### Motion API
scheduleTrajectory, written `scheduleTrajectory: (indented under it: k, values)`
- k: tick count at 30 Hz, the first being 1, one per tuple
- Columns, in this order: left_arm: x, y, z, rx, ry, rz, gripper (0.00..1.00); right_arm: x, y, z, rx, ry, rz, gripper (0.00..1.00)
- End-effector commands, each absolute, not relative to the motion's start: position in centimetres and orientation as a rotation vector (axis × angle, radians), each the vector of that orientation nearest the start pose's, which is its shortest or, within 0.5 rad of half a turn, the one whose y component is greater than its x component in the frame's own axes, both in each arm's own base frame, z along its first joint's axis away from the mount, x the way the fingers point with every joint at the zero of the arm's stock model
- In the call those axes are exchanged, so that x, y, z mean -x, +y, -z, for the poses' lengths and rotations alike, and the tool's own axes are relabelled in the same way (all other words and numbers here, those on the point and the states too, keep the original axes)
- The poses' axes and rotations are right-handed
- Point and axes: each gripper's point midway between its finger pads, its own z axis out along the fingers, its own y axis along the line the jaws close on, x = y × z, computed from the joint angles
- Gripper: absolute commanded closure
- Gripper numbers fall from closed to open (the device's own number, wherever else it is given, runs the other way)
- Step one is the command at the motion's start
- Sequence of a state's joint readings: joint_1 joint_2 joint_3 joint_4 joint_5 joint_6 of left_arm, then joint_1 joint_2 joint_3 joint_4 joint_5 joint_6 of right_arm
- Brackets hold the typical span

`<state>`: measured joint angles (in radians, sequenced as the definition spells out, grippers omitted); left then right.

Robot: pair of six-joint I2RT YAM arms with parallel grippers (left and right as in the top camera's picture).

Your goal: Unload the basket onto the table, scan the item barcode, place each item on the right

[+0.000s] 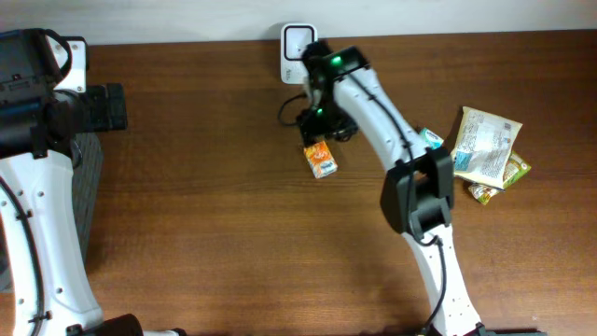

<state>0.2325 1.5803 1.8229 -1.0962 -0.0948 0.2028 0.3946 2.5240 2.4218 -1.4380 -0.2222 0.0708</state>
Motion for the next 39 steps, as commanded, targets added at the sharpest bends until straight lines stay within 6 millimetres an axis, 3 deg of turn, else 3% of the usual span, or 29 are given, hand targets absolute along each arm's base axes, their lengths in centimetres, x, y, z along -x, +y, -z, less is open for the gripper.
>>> scheduleTrajectory:
  k: [1, 5, 7, 10, 16, 17, 22, 26, 30, 32, 37, 39]
  values:
    - [-39.2, 11.3, -31.0, 0.070, 2.444, -0.325, 0.01, -42.8, 25.0, -8.0, 0.678, 3.029, -0.665, 0.29]
    - [-39.2, 11.3, -31.0, 0.070, 2.444, -0.325, 0.01, -44.0, 22.2, -6.9, 0.563, 3.078, -0.518, 0.31]
    - [-39.2, 11.3, -31.0, 0.070, 2.444, -0.325, 0.01, -44.7, 20.5, -6.8, 0.506, 3.083, -0.518, 0.32]
    - [-39.2, 11.3, -31.0, 0.070, 2.444, -0.325, 0.01, -44.8, 18.8, -5.9, 0.495, 3.096, -0.596, 0.41]
    - [-39.2, 11.3, -31.0, 0.070, 2.444, -0.325, 0.01, -42.7, 19.7, -2.5, 0.508, 3.093, -0.932, 0.70]
    - [-39.2, 11.3, -31.0, 0.070, 2.444, -0.325, 0.01, -42.5, 19.9, -2.2, 0.504, 3.093, -0.955, 0.71]
    - [-39.2, 11.3, -31.0, 0.070, 2.444, -0.325, 0.01, -42.2, 20.6, -2.2, 0.536, 3.050, -1.059, 0.70]
    - [-39.2, 11.3, -31.0, 0.070, 2.444, -0.325, 0.01, -42.8, 19.8, -2.6, 0.485, 3.030, -1.108, 0.51]
    - [-39.2, 11.3, -31.0, 0.070, 2.444, -0.325, 0.01, -43.4, 19.8, -4.7, 0.449, 2.892, -1.363, 0.51]
    - [-39.2, 11.3, -31.0, 0.070, 2.444, -0.325, 0.01, -43.0, 20.3, -5.0, 0.501, 2.870, -1.390, 0.51]
    - [-39.2, 11.3, -31.0, 0.070, 2.444, -0.325, 0.01, -41.5, 22.1, -3.0, 0.579, 2.917, -1.338, 0.55]
    - [-39.2, 11.3, -31.0, 0.070, 2.444, -0.325, 0.01, -41.0, 22.4, -1.7, 0.536, 2.947, -1.338, 0.58]
